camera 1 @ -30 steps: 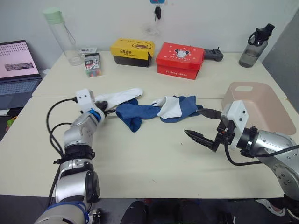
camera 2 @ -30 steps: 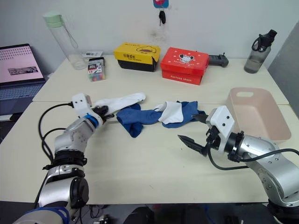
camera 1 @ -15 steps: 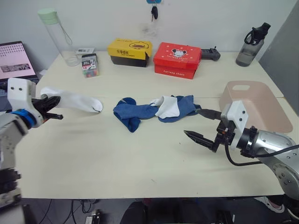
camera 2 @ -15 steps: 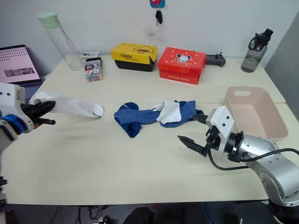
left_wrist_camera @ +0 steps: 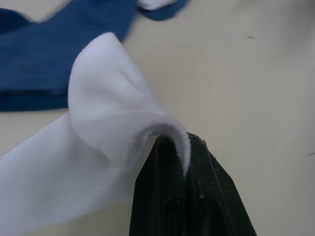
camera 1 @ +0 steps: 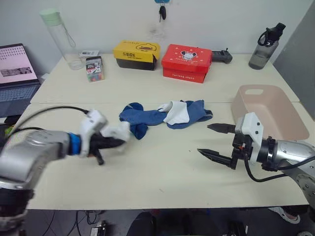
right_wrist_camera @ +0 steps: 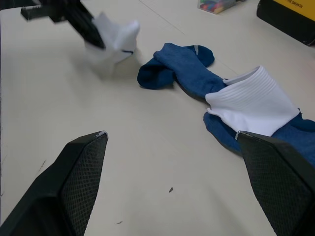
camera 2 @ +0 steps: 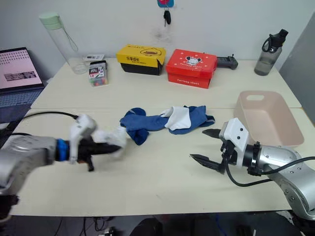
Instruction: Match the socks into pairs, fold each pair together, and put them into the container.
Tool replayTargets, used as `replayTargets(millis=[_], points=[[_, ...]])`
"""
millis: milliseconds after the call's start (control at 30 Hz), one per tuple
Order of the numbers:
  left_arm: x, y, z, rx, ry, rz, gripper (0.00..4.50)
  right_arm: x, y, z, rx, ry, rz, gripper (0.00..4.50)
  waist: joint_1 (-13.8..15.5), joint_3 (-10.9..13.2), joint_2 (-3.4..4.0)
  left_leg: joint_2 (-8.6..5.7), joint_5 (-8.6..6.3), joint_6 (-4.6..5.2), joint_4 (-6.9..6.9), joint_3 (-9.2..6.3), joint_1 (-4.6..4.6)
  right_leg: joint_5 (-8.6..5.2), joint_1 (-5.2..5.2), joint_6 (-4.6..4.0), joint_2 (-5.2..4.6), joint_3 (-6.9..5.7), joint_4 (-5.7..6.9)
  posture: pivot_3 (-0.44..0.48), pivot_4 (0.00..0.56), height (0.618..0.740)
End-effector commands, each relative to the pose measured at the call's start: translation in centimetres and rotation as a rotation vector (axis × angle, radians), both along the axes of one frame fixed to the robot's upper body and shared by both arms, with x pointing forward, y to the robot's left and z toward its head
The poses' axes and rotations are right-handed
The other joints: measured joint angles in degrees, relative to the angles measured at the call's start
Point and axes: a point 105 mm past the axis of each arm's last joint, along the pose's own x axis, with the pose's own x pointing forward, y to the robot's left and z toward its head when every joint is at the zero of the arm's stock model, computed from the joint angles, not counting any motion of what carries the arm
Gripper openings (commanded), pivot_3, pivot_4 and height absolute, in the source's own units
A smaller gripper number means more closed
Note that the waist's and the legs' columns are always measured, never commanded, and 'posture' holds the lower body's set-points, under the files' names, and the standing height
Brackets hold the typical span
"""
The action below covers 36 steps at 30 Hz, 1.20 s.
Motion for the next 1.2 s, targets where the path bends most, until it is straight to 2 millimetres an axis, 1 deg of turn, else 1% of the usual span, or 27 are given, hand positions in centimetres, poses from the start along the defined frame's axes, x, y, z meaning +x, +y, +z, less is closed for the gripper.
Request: replayTargets(millis=[33, 167, 233, 333, 433, 467, 500, 567, 667, 733, 800, 900, 967, 1033, 1133, 1200], points=[[-0.1, -3.6, -0.7, -0.051, 0.009, -0.083, 0.02, -0.8, -0.2, 0.5, -0.008, -0.028, -0.007, 4.50, 0.04, 0.00, 0.01, 0.00, 0.00, 0.00, 0.00, 0.01, 0.01, 0.00, 0.01, 0.00, 0.00, 0.01, 0.01, 0.000, 0.150, 0.740], [0.5, -7.2, -1.4, -0.112, 0.026, -0.154, 0.02, -1.3, -0.5, -0.1, -0.027, -0.017, -0.024, 4.50, 0.71, 0.00, -0.03, -0.03, 0.04, 0.06, 0.14, 0.03, 0.01, 0.00, 0.04, 0.00, 0.01, 0.00, 0.21, 0.000, 0.150, 0.740], [1.3, -9.0, -1.7, -0.133, 0.021, -0.173, 0.02, -1.4, -0.7, -0.2, -0.033, -0.013, -0.035, 4.50, 0.73, 0.00, -0.04, -0.05, 0.05, 0.09, 0.18, 0.07, 0.06, 0.00, 0.05, 0.01, 0.01, 0.06, 0.32, 0.000, 0.150, 0.740], [2.3, -10.9, -1.6, -0.166, 0.008, -0.203, 0.02, -1.5, -0.7, -0.2, -0.040, -0.014, -0.043, 4.50, 0.98, 0.00, -0.04, -0.12, 0.13, 0.16, 0.22, 0.01, 0.12, 0.02, 0.09, 0.02, 0.01, 0.05, 0.46, 0.000, 0.150, 0.740], [2.6, -12.6, -1.5, -0.149, -0.054, -0.303, 0.02, -1.6, -0.8, -0.2, -0.051, -0.016, -0.055, 4.50, 0.85, 0.01, -0.05, -0.13, 0.14, 0.15, 0.28, 0.02, 0.13, 0.02, 0.09, 0.02, 0.01, 0.08, 0.56, 0.000, 0.150, 0.740], [2.6, -12.8, -1.6, -0.136, -0.076, -0.328, 0.48, -1.6, -0.8, -0.2, -0.052, -0.017, -0.057, 4.50, 0.84, 0.01, -0.05, -0.12, 0.15, 0.15, 0.29, 0.02, 0.13, 0.02, 0.09, 0.02, 0.01, 0.08, 0.58, 0.000, 0.150, 0.740], [2.7, -12.9, -1.8, -0.116, -0.097, -0.354, 0.68, -1.6, -0.8, -0.2, -0.051, -0.017, -0.057, 4.50, 0.82, 0.00, -0.04, -0.12, 0.15, 0.15, 0.29, 0.02, 0.14, 0.02, 0.09, 0.02, 0.01, 0.08, 0.58, 0.000, 0.150, 0.740], [2.7, -13.2, -1.7, -0.115, -0.113, -0.387, 1.24, -1.6, -0.7, -0.2, -0.053, -0.018, -0.057, 4.50, 0.85, 0.01, -0.04, -0.12, 0.16, 0.14, 0.29, 0.03, 0.14, 0.02, 0.09, 0.02, 0.01, 0.08, 0.58, 0.000, 0.150, 0.740], [2.6, -13.5, -1.0, -0.144, -0.130, -0.426, 2.22, -1.6, -0.7, -0.2, -0.056, -0.018, -0.061, 4.50, 0.90, 0.01, -0.04, -0.13, 0.16, 0.13, 0.34, 0.01, 0.12, 0.02, 0.09, 0.02, 0.00, 0.08, 0.57, 0.000, 0.150, 0.740], [3.0, -13.2, -0.5, -0.153, -0.148, -0.423, 2.83, -1.6, -0.7, -0.2, -0.056, -0.021, -0.063, 4.50, 0.94, 0.01, -0.04, -0.13, 0.16, 0.13, 0.40, -0.01, 0.08, 0.02, 0.09, 0.02, 0.00, 0.07, 0.57, 0.000, 0.150, 0.740], [3.1, -12.2, 0.6, -0.165, -0.166, -0.428, 3.46, -1.6, -0.6, -0.2, -0.055, -0.024, -0.062, 4.50, 0.89, 0.01, -0.05, -0.14, 0.15, 0.14, 0.55, -0.04, 0.05, 0.02, 0.09, 0.02, 0.00, 0.06, 0.63, 0.000, 0.150, 0.740], [3.1, -10.2, 2.3, -0.172, -0.208, -0.435, 4.38, -1.6, -0.5, -0.2, -0.053, -0.029, -0.056, 4.50, 0.70, 0.01, -0.04, -0.14, 0.15, 0.15, 0.64, -0.04, 0.06, 0.02, 0.09, 0.02, 0.01, 0.07, 0.72, 0.000, 0.150, 0.740], [3.3, -8.7, 3.2, -0.182, -0.234, -0.413, 4.47, -1.6, -0.3, -0.3, -0.054, -0.031, -0.050, 4.50, 0.70, 0.01, -0.04, -0.13, 0.15, 0.15, 0.66, -0.07, 0.07, 0.02, 0.08, 0.02, 0.01, 0.05, 0.78, 0.000, 0.150, 0.740], [3.2, -6.2, 3.6, -0.130, -0.255, -0.384, 4.47, -1.7, -0.1, -0.4, -0.060, -0.034, -0.038, 4.50, 0.67, 0.01, -0.04, -0.14, 0.15, 0.15, 0.69, -0.10, 0.07, 0.02, 0.09, 0.02, 0.01, 0.04, 0.78, 0.000, 0.150, 0.740], [3.4, -1.8, 3.0, -0.011, -0.260, -0.299, 4.47, -1.7, 0.3, -1.0, -0.083, -0.043, -0.011, 4.50, 0.28, 0.01, -0.03, -0.14, 0.14, 0.15, 0.66, -0.09, 0.07, 0.02, 0.06, 0.02, 0.01, 0.06, 0.76, 0.000, 0.150, 0.740], [3.4, 0.1, 2.2, 0.056, -0.256, -0.259, 4.47, -1.7, 0.5, -1.3, -0.089, -0.045, 0.002, 4.50, 0.26, 0.02, -0.02, -0.14, 0.14, 0.15, 0.64, -0.11, 0.06, 0.02, 0.04, 0.02, 0.00, 0.06, 0.75, 0.000, 0.150, 0.740]])
